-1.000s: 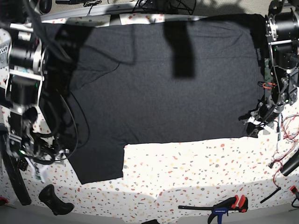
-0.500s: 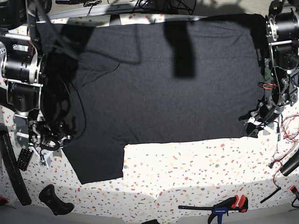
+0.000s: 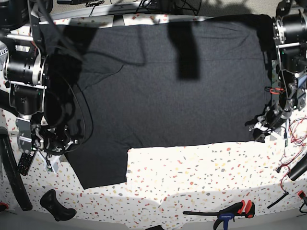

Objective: Fold the T-shirt properly
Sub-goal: 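Grasp the shirt's side edges with both grippers, then fold the side held by the left gripper over toward the right gripper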

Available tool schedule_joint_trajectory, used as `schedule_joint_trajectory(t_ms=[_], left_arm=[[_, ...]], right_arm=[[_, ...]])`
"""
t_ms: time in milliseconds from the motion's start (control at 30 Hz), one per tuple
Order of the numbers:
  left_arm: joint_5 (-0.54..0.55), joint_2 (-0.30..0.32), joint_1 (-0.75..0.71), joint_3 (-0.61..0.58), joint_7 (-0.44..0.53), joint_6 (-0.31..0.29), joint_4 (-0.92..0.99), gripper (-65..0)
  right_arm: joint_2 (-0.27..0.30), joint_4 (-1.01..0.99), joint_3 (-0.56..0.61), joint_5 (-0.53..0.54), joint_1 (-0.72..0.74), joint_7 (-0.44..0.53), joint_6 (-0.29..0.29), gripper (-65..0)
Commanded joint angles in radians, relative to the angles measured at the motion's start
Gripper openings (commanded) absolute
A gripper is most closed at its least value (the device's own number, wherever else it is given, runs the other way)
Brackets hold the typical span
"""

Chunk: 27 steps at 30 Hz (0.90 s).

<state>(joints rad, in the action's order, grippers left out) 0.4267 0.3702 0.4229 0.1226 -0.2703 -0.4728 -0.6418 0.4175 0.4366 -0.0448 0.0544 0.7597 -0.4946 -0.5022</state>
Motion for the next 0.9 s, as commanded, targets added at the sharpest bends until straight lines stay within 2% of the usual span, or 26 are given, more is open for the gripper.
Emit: schedule_joint_trajectory(t_ms=[0,67,200,333,567,733,867], left_arm=[[-0.01,0.012,0.024,0.0,-0.009,0.017,-0.009,-65.0],[-0.013,0.012,0.042,0.0,-0.017,0.017,-0.009,-65.0],[-0.09,0.013,0.098,0.0,-0.022,0.022,-0.009,-65.0],[-0.105,0.012,0.164,0.0,-0.028,0.074,-0.009,-65.0],[-0.101,0.013,0.247,0.0,-0.127,0.059,-0.009,-65.0],[-0.1,0.012,0.244,0.0,-0.146,0.058,-0.009,-65.0],[-0.087,0.012,0.241,0.0,-0.185,0.058,-0.018,-65.0]], right_arm=[[0.012,0.018,-0.002,0.004,0.053,0.016,0.011,-65.0],[0.015,0.018,-0.002,0.0,0.076,0.014,0.013,-65.0],[0.014,0.018,-0.002,0.001,0.128,-0.008,0.013,-65.0],[0.015,0.018,-0.002,0.001,0.187,-0.064,0.012,-65.0],[0.014,0.019,-0.002,0.003,0.257,-0.109,0.011,-65.0],[0.015,0.019,-0.002,0.04,0.253,-0.154,-0.064,-65.0],[0.017,0.019,-0.002,0.092,0.245,-0.159,-0.068,-65.0]])
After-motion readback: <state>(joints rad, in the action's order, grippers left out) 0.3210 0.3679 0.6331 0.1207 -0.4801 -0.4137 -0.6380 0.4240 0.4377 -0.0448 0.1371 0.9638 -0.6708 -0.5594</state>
